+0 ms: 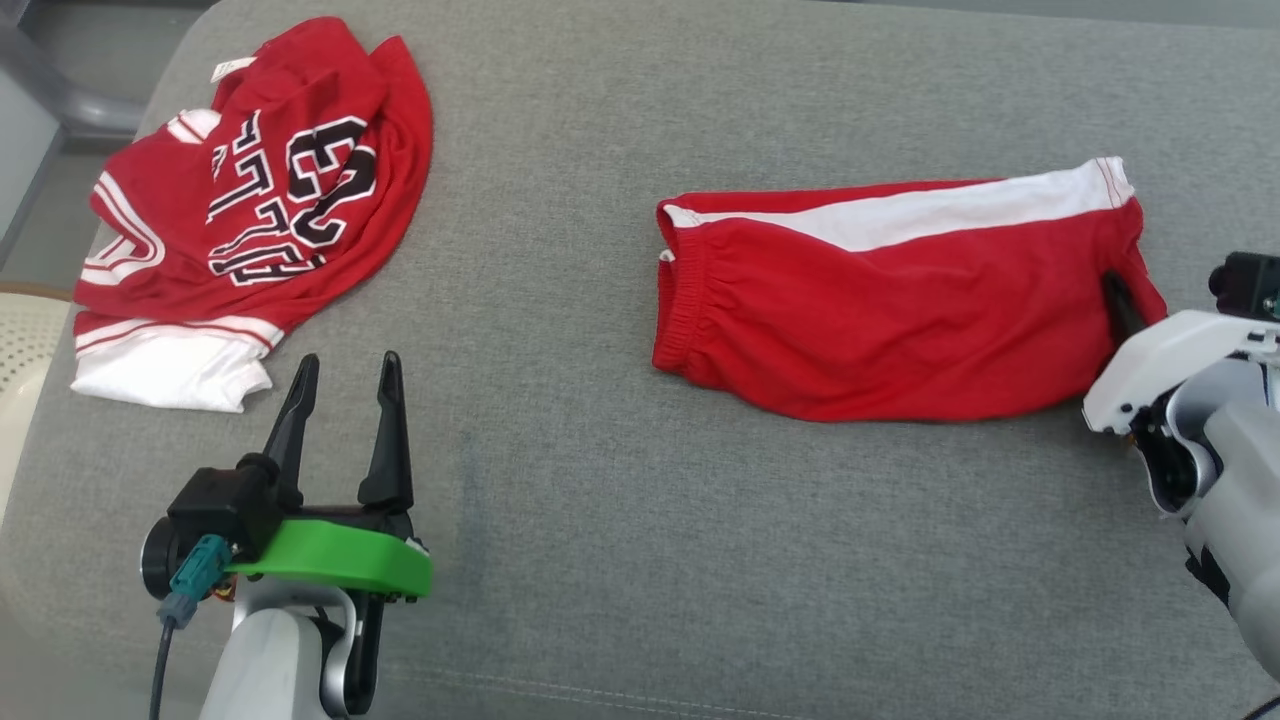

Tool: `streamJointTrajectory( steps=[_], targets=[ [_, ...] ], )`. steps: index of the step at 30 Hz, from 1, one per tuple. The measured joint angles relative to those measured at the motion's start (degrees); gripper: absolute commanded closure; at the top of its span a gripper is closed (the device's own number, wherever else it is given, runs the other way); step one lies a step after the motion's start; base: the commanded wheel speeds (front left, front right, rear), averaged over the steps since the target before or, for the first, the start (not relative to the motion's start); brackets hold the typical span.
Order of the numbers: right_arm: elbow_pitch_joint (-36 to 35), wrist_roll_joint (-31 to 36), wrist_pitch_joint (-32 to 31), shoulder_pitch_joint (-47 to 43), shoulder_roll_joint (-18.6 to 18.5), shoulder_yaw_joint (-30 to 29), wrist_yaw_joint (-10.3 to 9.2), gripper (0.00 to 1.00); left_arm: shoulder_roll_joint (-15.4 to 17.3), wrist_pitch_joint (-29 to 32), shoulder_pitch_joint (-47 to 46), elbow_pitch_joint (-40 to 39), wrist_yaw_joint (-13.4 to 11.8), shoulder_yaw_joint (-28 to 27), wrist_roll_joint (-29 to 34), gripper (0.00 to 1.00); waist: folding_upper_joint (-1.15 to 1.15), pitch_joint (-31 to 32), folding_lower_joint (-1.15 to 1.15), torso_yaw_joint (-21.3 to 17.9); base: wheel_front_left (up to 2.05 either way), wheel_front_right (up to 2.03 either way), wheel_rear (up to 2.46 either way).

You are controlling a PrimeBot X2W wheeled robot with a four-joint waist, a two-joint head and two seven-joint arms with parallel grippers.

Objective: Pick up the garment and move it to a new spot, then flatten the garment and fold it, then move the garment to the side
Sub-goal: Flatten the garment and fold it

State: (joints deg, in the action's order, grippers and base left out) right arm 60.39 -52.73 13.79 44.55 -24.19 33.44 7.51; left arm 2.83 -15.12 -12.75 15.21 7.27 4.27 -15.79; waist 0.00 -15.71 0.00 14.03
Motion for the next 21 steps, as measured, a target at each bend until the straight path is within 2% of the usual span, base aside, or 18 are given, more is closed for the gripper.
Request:
streamJointTrajectory(
  steps=[11, 21],
  targets=[
    [-2.1, -4.6, 1.0, -8.6, -4.8, -4.3, -0.01, 1.0, 0.0, 0.0, 2.2, -0.1, 0.1, -0.7, 1.7, 0.0, 0.0, 3.8, 0.0, -6.7, 0.0, 0.0, 0.0],
    [-5.1, -1.0, 1.2, -6.7, -2.8, -6.4, -0.02, 1.0, 0.0, 0.0, 2.2, 0.5, 0.1, -0.9, 2.3, 0.0, 0.0, 5.3, 0.0, -8.2, 0.0, 0.0, 0.0]
  ],
)
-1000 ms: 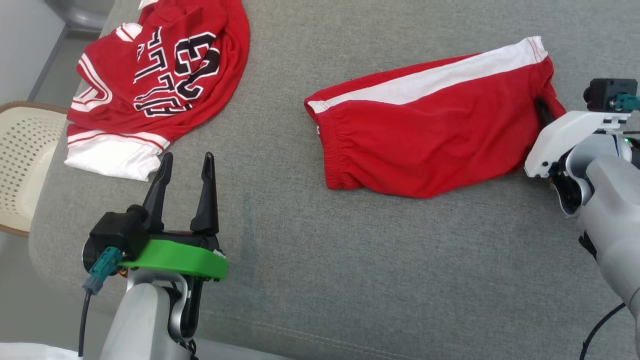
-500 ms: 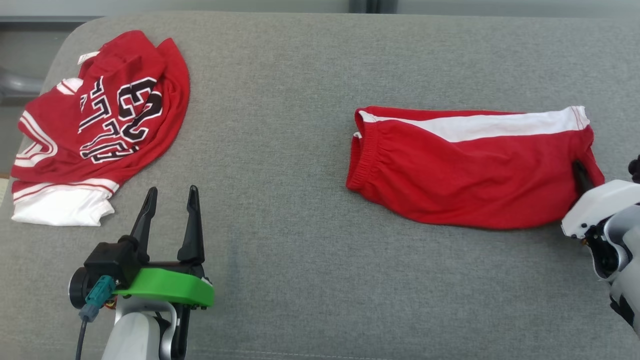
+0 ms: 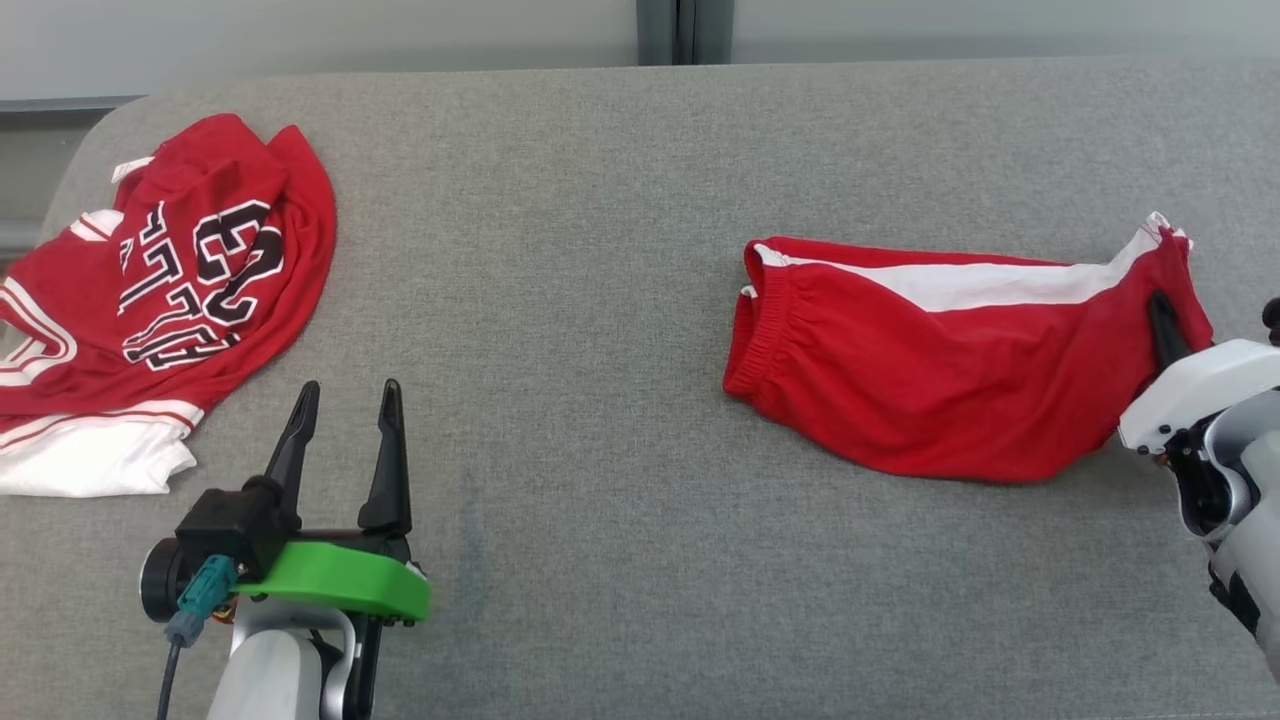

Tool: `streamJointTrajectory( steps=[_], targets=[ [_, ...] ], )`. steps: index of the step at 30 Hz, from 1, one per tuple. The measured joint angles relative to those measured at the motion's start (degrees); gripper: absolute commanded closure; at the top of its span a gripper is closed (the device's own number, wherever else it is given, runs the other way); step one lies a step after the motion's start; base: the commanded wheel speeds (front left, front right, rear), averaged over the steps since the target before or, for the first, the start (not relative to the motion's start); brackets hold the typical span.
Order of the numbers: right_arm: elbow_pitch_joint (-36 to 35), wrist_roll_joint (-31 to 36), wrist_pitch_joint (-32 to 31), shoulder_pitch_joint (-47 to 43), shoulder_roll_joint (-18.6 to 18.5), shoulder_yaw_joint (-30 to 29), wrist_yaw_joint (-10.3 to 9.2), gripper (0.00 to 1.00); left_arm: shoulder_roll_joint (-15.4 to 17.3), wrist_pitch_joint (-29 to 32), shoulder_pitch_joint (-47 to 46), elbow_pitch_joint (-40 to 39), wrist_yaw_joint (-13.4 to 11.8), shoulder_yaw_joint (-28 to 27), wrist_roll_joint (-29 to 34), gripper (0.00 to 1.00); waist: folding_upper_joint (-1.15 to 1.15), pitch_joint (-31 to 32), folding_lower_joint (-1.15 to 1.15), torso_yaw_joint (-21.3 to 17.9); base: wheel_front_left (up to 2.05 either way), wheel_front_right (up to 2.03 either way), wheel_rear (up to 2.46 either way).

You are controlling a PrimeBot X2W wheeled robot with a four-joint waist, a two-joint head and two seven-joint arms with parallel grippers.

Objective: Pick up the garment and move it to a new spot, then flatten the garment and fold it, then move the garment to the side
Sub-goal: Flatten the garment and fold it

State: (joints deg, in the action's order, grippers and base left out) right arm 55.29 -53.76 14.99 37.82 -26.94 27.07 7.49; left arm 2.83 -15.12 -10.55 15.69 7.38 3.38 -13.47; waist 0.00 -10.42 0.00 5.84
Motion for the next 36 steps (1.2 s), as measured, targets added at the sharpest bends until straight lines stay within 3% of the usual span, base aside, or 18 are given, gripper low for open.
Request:
streamJointTrajectory(
  steps=[8, 17, 22, 28, 29, 30, 31, 36],
  targets=[
    [-8.8, 5.4, 0.0, 0.0, 4.1, -2.1, 0.0, 1.0, 0.0, 0.0, 1.2, 0.4, 0.0, -0.7, 0.0, 0.0, 0.0, 1.9, 0.0, 0.7, 0.0, 0.0, 0.0],
    [-16.4, 9.2, -0.3, -1.0, 10.4, 1.3, 0.0, 1.0, 0.0, 0.0, 1.8, 0.4, 0.0, -0.5, -0.6, 0.0, 0.0, 2.1, 0.0, 2.1, 0.0, 0.0, 0.0],
    [-15.7, 11.5, -1.2, -1.1, 14.2, 1.5, 0.0, 1.0, 0.0, 0.0, 1.7, 0.7, 0.0, 0.2, -1.1, 0.0, 0.0, 1.7, 0.0, 3.3, 0.0, 0.0, 0.0],
    [-9.0, 14.6, -1.3, -1.0, 18.7, 0.4, 0.0, 1.0, 0.0, 0.0, 1.1, 1.3, 0.0, 1.4, -1.7, 0.0, 0.0, 1.0, 0.0, 5.0, 0.0, 0.0, 0.0],
    [-8.2, 14.8, -1.3, -0.9, 19.1, 0.3, 0.0, 0.71, 0.0, 0.0, 1.0, 1.4, 0.0, 1.7, -1.7, 0.0, 0.0, 0.9, 0.0, 5.2, 0.0, 0.0, 0.0],
    [-7.5, 15.1, -1.2, -0.9, 19.7, 0.2, 0.0, 0.17, 0.0, 0.0, 0.9, 1.4, 0.0, 1.9, -1.8, 0.0, 0.0, 0.7, 0.0, 5.5, 0.0, 0.0, 0.0],
    [-7.2, 15.3, -1.0, -0.8, 20.1, 0.3, 0.0, 0.0, 0.0, 0.0, 0.8, 1.5, 0.0, 2.0, -1.9, 0.0, 0.0, 0.6, 0.0, 5.7, 0.0, 0.0, 0.0],
    [-7.8, 16.5, -0.3, -0.6, 19.0, 0.0, 0.0, 0.0, 0.0, 0.0, 0.8, 1.7, -0.1, 1.9, -2.0, 0.0, 0.0, 0.9, 0.0, 5.7, 0.0, 0.0, 0.0]
  ],
)
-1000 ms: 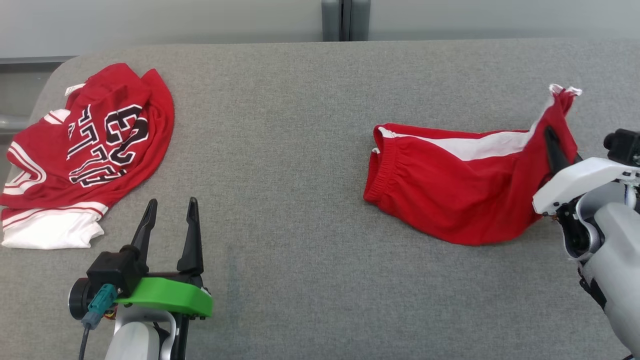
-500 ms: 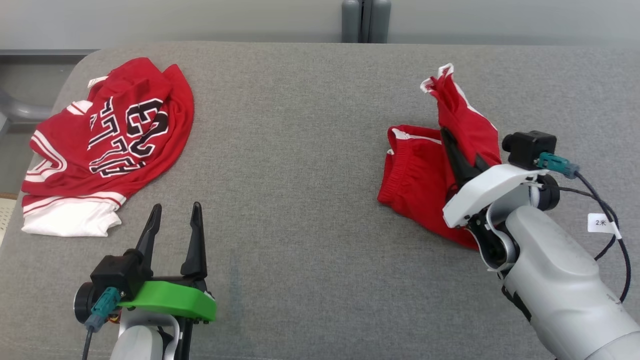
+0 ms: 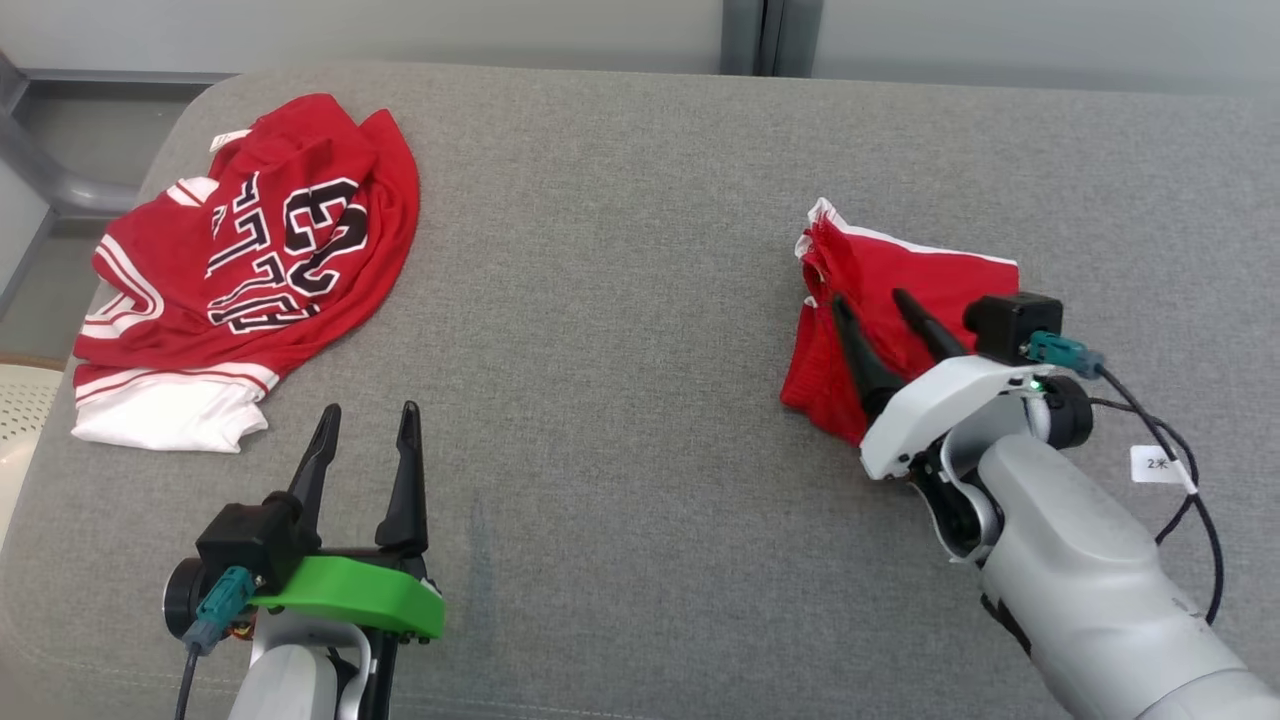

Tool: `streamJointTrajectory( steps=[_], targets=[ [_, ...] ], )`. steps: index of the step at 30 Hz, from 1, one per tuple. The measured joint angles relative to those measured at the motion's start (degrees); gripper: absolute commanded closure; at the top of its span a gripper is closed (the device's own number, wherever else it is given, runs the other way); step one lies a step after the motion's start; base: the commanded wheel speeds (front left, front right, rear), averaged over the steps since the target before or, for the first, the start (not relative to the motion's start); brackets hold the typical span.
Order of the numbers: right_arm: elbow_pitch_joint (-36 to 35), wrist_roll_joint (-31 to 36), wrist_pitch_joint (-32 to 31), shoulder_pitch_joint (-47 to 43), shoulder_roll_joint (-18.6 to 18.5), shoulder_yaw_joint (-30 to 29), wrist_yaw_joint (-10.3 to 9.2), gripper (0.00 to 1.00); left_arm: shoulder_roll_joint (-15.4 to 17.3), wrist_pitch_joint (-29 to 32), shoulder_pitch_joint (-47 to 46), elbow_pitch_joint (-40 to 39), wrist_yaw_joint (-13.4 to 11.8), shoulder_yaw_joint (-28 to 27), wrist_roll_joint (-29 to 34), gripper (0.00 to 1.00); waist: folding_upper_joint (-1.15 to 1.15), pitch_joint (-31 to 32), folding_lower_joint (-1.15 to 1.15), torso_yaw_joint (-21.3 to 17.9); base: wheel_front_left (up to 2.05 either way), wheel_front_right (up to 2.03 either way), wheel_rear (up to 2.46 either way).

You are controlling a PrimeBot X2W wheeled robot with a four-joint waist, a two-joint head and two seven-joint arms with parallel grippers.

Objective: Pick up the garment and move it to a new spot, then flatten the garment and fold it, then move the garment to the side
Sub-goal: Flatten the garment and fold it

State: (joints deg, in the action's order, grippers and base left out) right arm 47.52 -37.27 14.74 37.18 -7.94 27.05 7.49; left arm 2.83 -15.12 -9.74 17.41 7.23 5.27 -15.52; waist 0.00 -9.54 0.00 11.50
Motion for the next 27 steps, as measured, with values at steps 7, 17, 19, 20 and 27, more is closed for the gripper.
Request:
streamJointTrajectory(
  steps=[7, 17, 19, 20, 27],
  targets=[
    [-9.3, 2.5, 0.3, -3.3, -5.9, -7.3, 0.0, 0.0, 0.0, 0.0, 0.6, 0.2, 0.0, -1.0, 0.6, 0.0, 0.0, 1.1, 0.0, -1.6, 0.0, 0.0, 0.0],
    [-11.9, 7.8, 0.3, -9.3, -7.8, -14.6, 0.0, 0.78, 0.0, 0.0, 0.8, -0.3, 0.0, -0.2, 0.9, 0.0, 0.0, 0.8, 0.0, -1.9, 0.0, 0.0, 0.0],
    [-10.8, 9.5, 0.3, -9.4, -7.2, -14.3, 0.0, 1.0, 0.0, 0.0, 0.5, -0.3, 0.0, 0.1, 0.9, 0.0, 0.0, 0.4, 0.0, -1.6, 0.0, 0.0, 0.0],
    [-10.2, 9.8, 0.3, -9.4, -6.6, -14.2, 0.0, 1.0, 0.0, 0.0, 0.3, -0.3, 0.0, 0.2, 0.8, 0.0, 0.0, 0.2, 0.0, -1.4, 0.0, 0.0, 0.0],
    [-7.1, 15.3, 0.3, -9.2, -3.4, -11.5, 0.0, 1.0, 0.0, 0.0, -0.4, 0.0, 0.0, 0.8, 0.7, 0.0, 0.0, -0.7, 0.0, 0.0, 0.0, 0.0, 0.0]
  ],
)
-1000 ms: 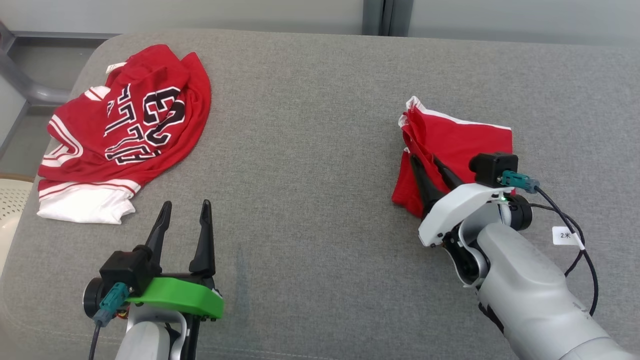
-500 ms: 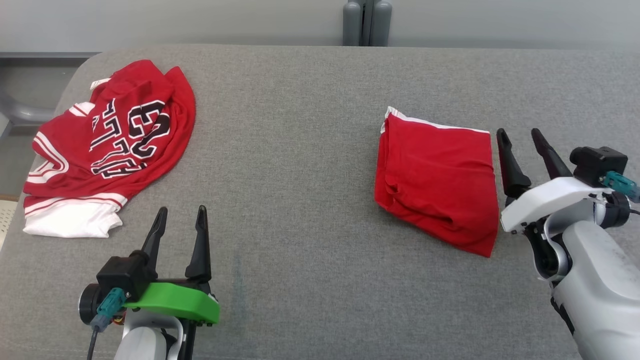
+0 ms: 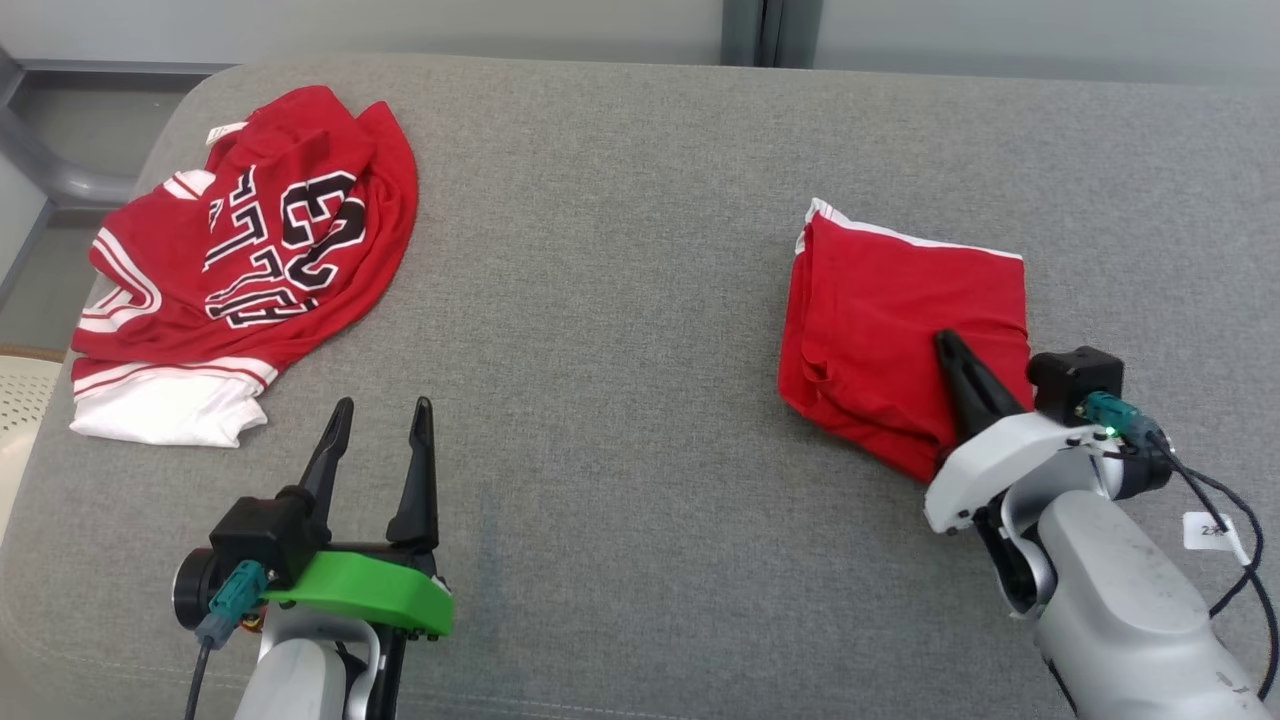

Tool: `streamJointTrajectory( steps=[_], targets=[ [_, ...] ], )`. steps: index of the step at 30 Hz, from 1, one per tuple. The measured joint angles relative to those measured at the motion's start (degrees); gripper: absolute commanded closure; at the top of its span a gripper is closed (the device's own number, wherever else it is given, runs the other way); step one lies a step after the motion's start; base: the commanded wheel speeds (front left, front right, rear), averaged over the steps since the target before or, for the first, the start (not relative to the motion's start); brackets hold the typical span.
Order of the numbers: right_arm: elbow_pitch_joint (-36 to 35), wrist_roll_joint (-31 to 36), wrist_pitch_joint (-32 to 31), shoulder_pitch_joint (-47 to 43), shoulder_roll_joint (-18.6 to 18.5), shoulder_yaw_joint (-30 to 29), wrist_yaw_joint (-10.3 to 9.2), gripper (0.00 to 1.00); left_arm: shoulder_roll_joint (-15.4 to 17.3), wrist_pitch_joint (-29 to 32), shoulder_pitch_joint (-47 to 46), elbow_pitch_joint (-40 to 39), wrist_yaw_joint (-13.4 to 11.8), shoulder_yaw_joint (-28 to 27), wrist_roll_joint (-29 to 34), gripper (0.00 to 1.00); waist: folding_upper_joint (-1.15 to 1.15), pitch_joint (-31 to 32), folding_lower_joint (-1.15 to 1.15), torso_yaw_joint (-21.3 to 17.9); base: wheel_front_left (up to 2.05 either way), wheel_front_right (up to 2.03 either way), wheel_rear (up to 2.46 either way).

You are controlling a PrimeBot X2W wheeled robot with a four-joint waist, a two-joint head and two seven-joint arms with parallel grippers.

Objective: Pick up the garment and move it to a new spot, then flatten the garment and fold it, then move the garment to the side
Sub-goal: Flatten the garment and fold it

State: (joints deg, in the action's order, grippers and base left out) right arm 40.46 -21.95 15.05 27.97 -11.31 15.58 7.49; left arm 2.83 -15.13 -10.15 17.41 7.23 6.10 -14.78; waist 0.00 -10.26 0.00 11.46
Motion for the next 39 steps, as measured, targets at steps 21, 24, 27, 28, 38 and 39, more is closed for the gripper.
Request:
streamJointTrajectory(
  steps=[21, 24, 27, 28, 38, 39],
  targets=[
    [-9.6, 3.5, 0.0, -3.0, 5.3, 1.2, 0.0, 0.92, 0.0, 0.0, -0.2, 0.7, -0.2, -0.7, 0.6, 0.0, 0.0, 0.9, 0.0, -2.0, 0.0, 0.0, 0.0],
    [-13.9, 4.7, 0.0, -6.0, 4.2, -2.5, 0.0, 0.0, 0.0, 0.0, 0.2, 0.9, -0.2, -1.2, 1.3, 0.0, 0.0, 1.8, 0.0, -3.3, 0.0, 0.0, 0.0],
    [-17.9, 5.7, 0.0, -9.4, 3.3, -6.1, 0.0, 0.0, 0.0, 0.0, 0.8, 0.9, -0.2, -2.1, 1.8, 0.0, 0.0, 2.8, 0.0, -4.8, 0.0, 0.0, 0.0],
    [-18.8, 6.0, 0.0, -10.2, 3.1, -6.7, 0.0, 0.0, 0.0, 0.0, 1.0, 0.9, -0.2, -2.3, 1.9, 0.0, 0.0, 3.0, 0.0, -5.2, 0.0, 0.0, 0.0],
    [-25.6, 7.5, 0.0, -18.4, 1.5, -9.8, 0.0, 0.0, 0.0, 0.0, 2.9, 0.8, -0.2, -4.5, 3.4, 0.0, 0.0, 6.3, 0.0, -9.1, 0.0, 0.0, 0.0],
    [-26.0, 7.6, 0.0, -19.0, 1.5, -10.0, 0.0, 0.0, 0.0, 0.0, 3.1, 0.8, -0.2, -4.7, 3.4, 0.0, 0.0, 6.6, 0.0, -9.3, 0.0, 0.0, 0.0]
  ],
)
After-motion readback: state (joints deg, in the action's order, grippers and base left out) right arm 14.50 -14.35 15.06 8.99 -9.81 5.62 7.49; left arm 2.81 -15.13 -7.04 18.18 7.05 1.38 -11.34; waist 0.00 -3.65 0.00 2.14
